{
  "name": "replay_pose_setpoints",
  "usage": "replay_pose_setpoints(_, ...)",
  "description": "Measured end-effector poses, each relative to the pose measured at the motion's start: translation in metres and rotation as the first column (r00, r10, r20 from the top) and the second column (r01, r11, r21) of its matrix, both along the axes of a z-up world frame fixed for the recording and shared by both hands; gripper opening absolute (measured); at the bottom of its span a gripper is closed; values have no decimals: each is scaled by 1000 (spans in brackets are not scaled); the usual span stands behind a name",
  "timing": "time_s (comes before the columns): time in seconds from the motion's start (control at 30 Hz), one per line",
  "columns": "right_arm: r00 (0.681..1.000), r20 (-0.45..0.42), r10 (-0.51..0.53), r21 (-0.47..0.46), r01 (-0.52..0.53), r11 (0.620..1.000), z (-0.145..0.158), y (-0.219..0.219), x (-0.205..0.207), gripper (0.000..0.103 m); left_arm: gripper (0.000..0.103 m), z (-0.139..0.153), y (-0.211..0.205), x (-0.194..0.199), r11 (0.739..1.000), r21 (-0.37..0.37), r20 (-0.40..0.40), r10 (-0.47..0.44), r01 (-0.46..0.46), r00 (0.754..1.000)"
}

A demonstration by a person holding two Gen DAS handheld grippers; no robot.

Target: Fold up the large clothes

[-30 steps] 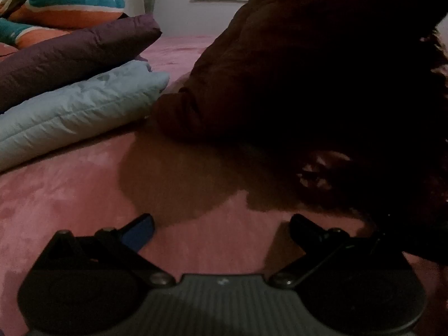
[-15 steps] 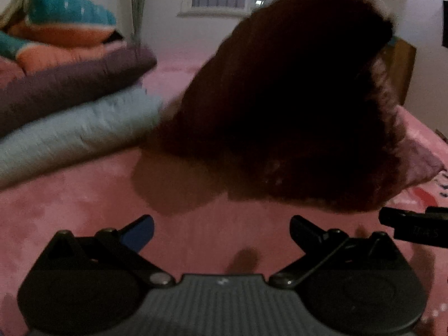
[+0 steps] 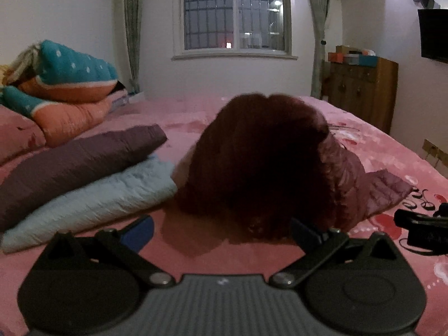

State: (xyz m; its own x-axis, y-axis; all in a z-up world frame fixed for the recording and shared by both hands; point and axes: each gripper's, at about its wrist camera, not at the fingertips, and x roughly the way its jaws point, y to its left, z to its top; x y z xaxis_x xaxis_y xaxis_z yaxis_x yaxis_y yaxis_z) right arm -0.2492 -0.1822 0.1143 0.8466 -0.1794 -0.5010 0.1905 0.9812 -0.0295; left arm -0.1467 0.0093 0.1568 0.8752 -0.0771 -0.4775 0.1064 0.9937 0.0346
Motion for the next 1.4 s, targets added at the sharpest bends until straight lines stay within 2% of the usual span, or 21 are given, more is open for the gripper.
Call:
replay_pose_setpoints(0.1,1000,21,10,-29,-10,1000,8,18,-12,103,102,11,4,-8,1000,-1,21,11,-11,1000)
replay_pose_setpoints(0.4,993,97,67,-38,-64,997,50,46,-52,103,102,41,20,-34,999,3,88,38,-38,995)
replay_pose_setpoints(0.8,978,190,86,-16,-84,996,99,90,-87,103,102,64,40,-59,998,0,157,64,-65,985)
replay_pose_setpoints(1.03,968,232,97,-7,-98,995,121,93,-98,103,102,73,42,-69,998,0,187,59,-60,981)
replay_pose_setpoints(1.4,953,288,93,9,-100,995,131,86,-108,103,102,80,36,-81,999,10,215,42,-45,976)
